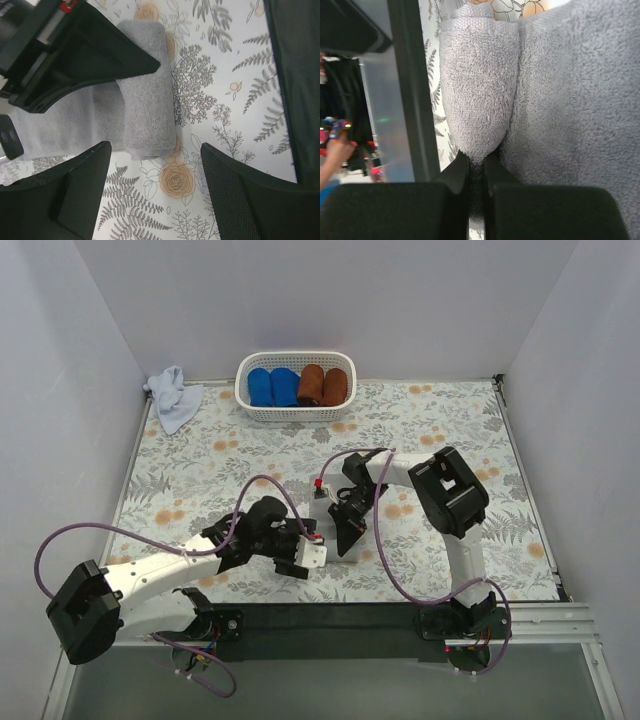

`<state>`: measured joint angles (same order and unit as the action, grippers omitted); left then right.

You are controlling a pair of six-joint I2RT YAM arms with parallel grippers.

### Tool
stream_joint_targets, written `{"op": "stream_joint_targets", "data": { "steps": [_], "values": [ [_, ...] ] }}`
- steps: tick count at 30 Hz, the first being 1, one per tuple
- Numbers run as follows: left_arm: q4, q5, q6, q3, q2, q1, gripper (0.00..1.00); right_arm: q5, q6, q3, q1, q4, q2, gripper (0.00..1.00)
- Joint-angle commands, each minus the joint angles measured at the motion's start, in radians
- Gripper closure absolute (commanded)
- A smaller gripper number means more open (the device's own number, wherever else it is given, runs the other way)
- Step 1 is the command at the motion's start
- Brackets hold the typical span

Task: Roll the towels
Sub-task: Roll the towel

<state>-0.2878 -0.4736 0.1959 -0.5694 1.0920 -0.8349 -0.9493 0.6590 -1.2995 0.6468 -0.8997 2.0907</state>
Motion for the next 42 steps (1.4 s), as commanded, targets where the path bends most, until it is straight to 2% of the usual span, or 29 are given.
{"op": "stream_joint_targets", "data": {
  "steps": [1, 8, 13, 16, 17, 19, 20, 21, 22, 24, 26, 32, 34, 37, 42],
  "values": [
    [0.171, 0.226, 0.080, 0.032, 0.015, -0.103, 0.32, -0.055, 0.039, -0.050, -0.013, -0.093, 0.064, 0.99],
    [0.380, 0.381, 0.142, 0.029, 0.182, -0.228, 0.32, -0.163, 0.146, -0.142, -0.039, -0.269, 0.212, 0.99],
    [0.397, 0.371, 0.171, 0.048, 0.262, -0.248, 0.35, -0.175, 0.152, -0.165, -0.050, -0.286, 0.246, 0.99],
    [0.389, 0.378, 0.162, 0.046, 0.316, -0.250, 0.40, -0.190, 0.154, -0.170, -0.052, -0.294, 0.259, 0.99],
    [0.375, 0.383, 0.151, 0.040, 0.344, -0.250, 0.43, -0.195, 0.159, -0.175, -0.052, -0.303, 0.264, 0.99],
    [0.351, 0.377, 0.133, 0.013, 0.371, -0.250, 0.56, -0.197, 0.163, -0.173, -0.053, -0.309, 0.262, 0.99],
    [0.298, 0.374, 0.119, -0.004, 0.399, -0.251, 0.63, -0.194, 0.162, -0.173, -0.055, -0.311, 0.256, 0.98],
    [0.258, 0.365, 0.087, -0.027, 0.411, -0.250, 0.75, -0.195, 0.148, -0.173, -0.059, -0.309, 0.253, 0.94],
    [0.227, 0.342, 0.071, -0.062, 0.420, -0.250, 0.79, -0.187, 0.142, -0.175, -0.065, -0.311, 0.246, 0.87],
    [0.135, 0.307, 0.033, -0.090, 0.436, -0.250, 0.82, -0.181, 0.125, -0.190, -0.097, -0.311, 0.221, 0.63],
    [0.037, 0.226, 0.014, -0.119, 0.448, -0.250, 0.83, -0.172, 0.093, -0.211, -0.128, -0.311, 0.197, 0.52],
    [-0.076, 0.109, -0.087, -0.168, 0.468, -0.231, 0.89, -0.144, -0.019, -0.401, -0.272, -0.308, 0.158, 0.48],
    [-0.105, 0.055, -0.108, -0.196, 0.483, -0.185, 0.90, -0.134, -0.041, -0.458, -0.318, -0.300, 0.146, 0.48],
    [-0.165, -0.074, -0.141, -0.273, 0.531, -0.086, 0.90, -0.108, -0.090, -0.460, -0.372, -0.250, 0.102, 0.45],
    [-0.296, -0.305, -0.161, -0.427, 0.689, 0.081, 0.91, -0.040, -0.122, -0.362, -0.438, -0.176, -0.020, 0.43]
  ]
}}
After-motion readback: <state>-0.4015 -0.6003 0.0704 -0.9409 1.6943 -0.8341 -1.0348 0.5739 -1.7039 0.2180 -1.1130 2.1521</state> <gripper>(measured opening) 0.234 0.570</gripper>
